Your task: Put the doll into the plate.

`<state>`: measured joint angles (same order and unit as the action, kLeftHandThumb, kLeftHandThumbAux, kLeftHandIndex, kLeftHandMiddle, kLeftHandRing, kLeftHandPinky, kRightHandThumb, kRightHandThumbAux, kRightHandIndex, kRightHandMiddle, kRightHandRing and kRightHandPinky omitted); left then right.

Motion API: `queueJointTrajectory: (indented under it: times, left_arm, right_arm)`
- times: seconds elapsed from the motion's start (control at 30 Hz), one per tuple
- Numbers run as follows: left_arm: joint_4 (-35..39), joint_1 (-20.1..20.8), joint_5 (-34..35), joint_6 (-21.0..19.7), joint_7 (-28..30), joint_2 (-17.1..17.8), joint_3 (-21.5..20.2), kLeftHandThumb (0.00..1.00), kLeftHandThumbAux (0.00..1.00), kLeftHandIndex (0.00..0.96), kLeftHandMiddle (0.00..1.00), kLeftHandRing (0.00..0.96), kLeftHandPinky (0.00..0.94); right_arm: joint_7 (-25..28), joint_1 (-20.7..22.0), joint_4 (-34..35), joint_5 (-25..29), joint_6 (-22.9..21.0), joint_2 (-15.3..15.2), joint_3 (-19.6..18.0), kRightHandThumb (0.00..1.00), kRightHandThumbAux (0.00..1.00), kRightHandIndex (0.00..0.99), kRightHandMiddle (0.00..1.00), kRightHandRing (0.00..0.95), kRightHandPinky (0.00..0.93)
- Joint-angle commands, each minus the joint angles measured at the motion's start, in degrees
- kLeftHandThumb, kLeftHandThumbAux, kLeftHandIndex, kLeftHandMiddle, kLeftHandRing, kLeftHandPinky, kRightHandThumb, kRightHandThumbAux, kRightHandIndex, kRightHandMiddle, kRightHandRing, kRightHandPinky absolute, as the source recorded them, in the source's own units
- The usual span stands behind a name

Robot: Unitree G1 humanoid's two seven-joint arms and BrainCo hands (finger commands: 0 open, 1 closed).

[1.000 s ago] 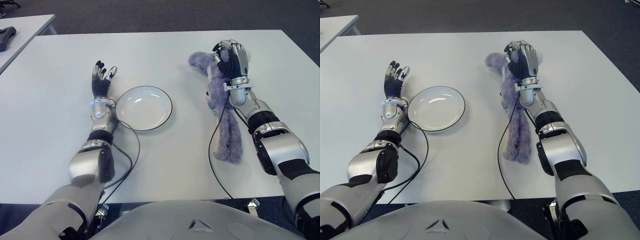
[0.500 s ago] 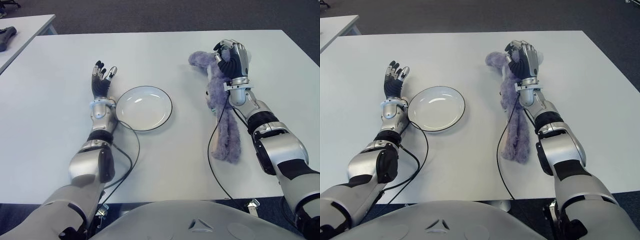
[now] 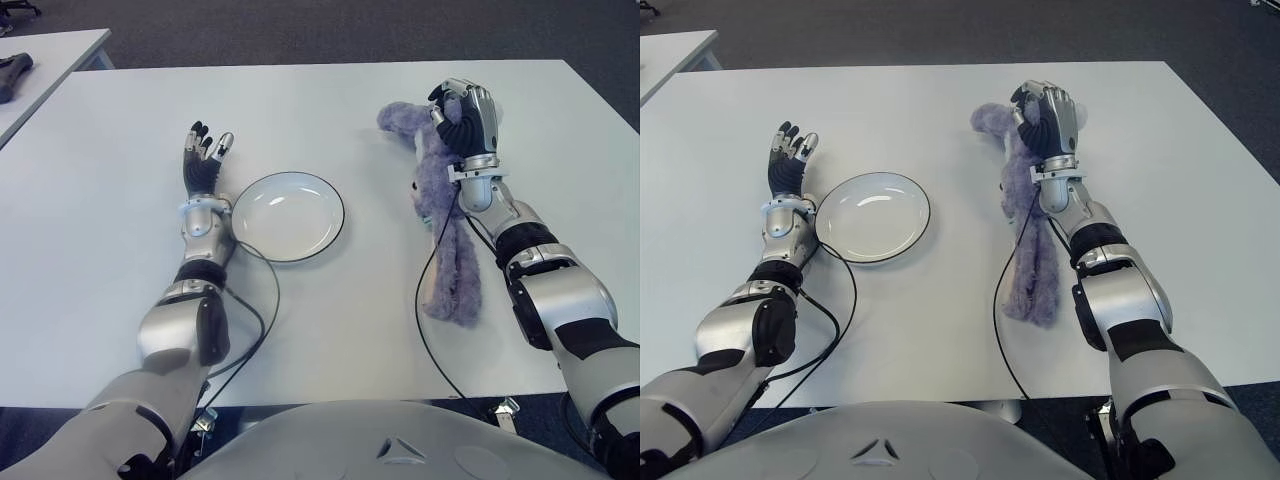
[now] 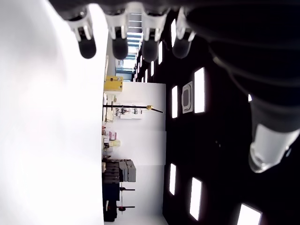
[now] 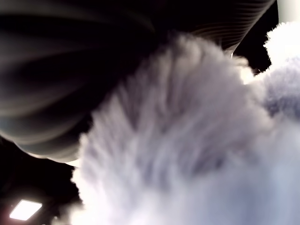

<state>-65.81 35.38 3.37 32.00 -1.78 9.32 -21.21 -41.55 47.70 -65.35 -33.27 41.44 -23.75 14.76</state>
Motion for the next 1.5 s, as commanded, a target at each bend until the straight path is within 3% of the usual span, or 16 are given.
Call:
queueJointTrajectory:
  times: [0.03,0.47,0.8,1.5]
  left_arm:
    - [-9.0,-15.8,1.2,-0.9,-1.0,-6.6,-0.6,0.000,0.564,0.033,0.087,0.041,0.000]
    - [-9.0,-15.7,1.4,-1.0,-0.8,-6.7,-0.7,0.000,0.573,0.030,0.083,0.038,0.000]
    - [-9.1,-15.6,1.2,-1.1,-0.7,-6.6,-0.5,0.000,0.579,0.033,0.084,0.036,0.000]
    - [-9.4,-15.2,1.3,-1.8,-1.2,-6.5,-0.7,0.000,0.587,0.040,0.090,0.042,0.000]
  right_arm:
    - [-1.0,0.2,-0.8,-0.1,1.5,0.2,0.2,0.703,0.712,0.440,0.843,0.855,0.859]
    - [-2.5,1.8,0.3,-1.8,2.7,-1.4,1.1,0.702,0.713,0.440,0.844,0.854,0.858]
    - [0.9,5.4,1.3,-0.1,3.9,-2.9,-0.1,0.700,0.714,0.440,0.847,0.857,0.856]
    - [2.1,8.5,2.3,-0.1,4.9,-3.7,-0.3,0.701,0.714,0.440,0.851,0.858,0.856]
